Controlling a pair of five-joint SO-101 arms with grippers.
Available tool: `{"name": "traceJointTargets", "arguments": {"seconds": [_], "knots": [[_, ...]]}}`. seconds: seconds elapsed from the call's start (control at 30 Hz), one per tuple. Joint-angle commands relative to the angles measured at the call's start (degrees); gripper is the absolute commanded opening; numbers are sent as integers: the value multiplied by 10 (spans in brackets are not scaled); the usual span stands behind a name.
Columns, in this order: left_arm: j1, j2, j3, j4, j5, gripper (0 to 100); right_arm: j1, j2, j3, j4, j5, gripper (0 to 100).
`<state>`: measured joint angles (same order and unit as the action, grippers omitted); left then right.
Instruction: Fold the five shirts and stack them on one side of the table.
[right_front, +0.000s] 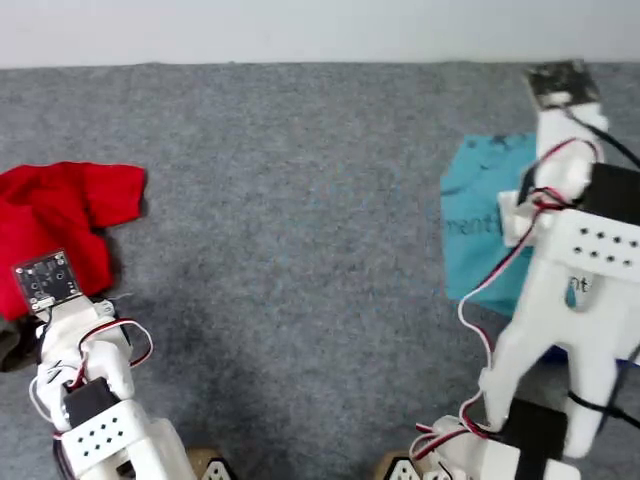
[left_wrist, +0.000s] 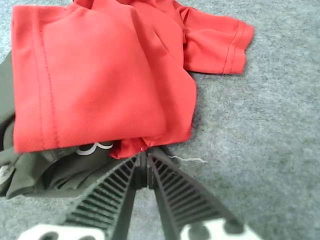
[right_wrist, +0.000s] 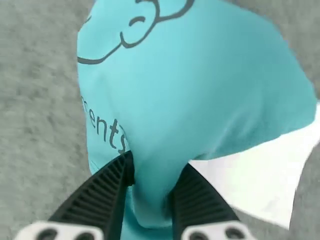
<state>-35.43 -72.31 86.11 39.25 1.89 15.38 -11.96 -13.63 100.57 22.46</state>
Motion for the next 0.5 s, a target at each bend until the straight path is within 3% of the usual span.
{"name": "traceJointTargets", "arguments": {"seconds": [0.0, 0.47], "knots": [[3, -8, -5, -14, 0, 15, 55, -30, 6, 20, 19, 8], [3, -7, -4, -14, 0, 15, 180, -25, 33, -34, 24, 9]]}}
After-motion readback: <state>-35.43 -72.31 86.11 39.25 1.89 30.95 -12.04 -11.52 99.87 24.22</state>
